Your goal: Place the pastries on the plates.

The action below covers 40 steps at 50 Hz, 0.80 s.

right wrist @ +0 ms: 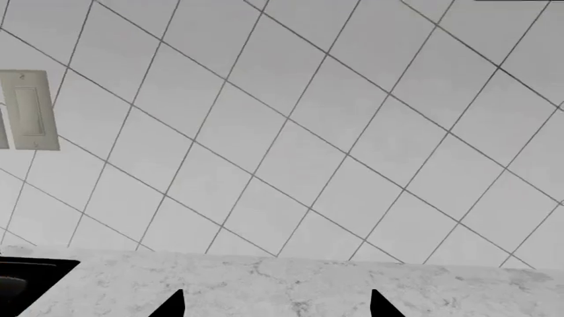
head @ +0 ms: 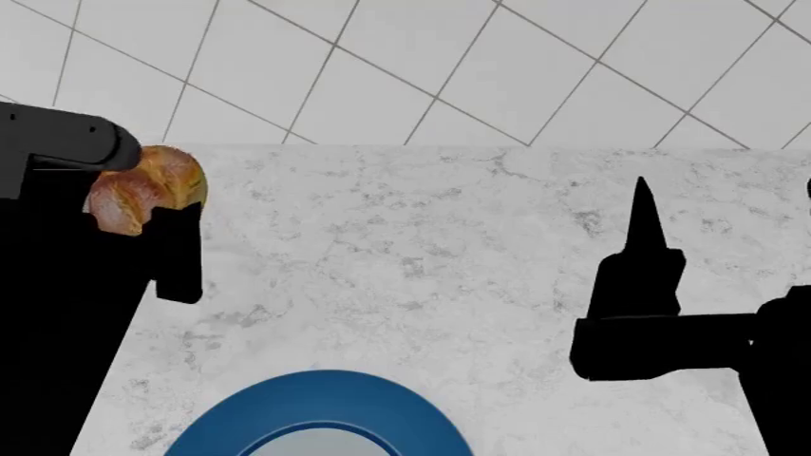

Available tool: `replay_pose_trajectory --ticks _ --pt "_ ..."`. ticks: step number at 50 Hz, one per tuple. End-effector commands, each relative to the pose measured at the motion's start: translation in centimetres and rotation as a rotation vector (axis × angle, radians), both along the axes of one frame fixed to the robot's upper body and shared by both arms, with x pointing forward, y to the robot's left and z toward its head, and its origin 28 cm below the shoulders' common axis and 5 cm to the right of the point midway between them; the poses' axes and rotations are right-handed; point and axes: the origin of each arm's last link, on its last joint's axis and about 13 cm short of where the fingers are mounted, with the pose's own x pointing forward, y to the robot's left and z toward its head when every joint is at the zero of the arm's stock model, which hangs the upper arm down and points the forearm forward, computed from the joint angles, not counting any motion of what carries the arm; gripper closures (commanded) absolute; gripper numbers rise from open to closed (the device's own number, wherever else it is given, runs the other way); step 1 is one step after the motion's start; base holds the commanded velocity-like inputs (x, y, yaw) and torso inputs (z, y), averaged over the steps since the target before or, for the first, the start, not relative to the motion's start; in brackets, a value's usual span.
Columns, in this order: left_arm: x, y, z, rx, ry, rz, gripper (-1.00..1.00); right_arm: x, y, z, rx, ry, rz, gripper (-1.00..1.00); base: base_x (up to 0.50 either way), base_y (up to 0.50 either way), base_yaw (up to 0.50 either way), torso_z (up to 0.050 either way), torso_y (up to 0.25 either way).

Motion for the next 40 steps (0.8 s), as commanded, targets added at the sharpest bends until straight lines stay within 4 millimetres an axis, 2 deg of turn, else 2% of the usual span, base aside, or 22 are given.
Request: replay_pose_trajectory --ticks 1,8,11,28,36,40 --pt "-6.4 0.5 2.9 -0.024 -0.210 0.010 1.00 2.0 0.6 -0.9 -0.002 -0.092 0.012 -1.00 0.00 0.00 0.00 0.000 0.000" --pt "-6.8 0.9 1.1 -0.052 -0.175 0.028 1.00 3.1 0.5 -2.1 0.032 -0.095 -0.013 -1.00 0.00 0.00 0.00 0.000 0.000" --pt "-6.6 1.2 0.6 -0.062 -0.149 0.035 1.00 3.2 0.5 -2.2 0.082 -0.044 -0.025 -1.00 -0.40 0.21 0.00 0.000 0.000" --pt "-7.9 1.4 0.7 -0.074 -0.129 0.042 1.00 1.9 0.4 -2.1 0.102 -0.051 -0.031 -1.00 -0.50 0.31 0.00 0.000 0.000" --pt "-8.0 1.4 0.7 -0.078 -0.126 0.039 1.00 1.6 0.5 -2.0 0.077 -0.076 -0.024 -1.00 0.00 0.02 0.00 0.000 0.000" --pt "-8.1 1.4 0.7 -0.079 -0.125 0.041 1.00 1.5 0.5 -1.8 0.051 -0.083 -0.026 -1.00 0.00 0.50 0.00 0.000 0.000"
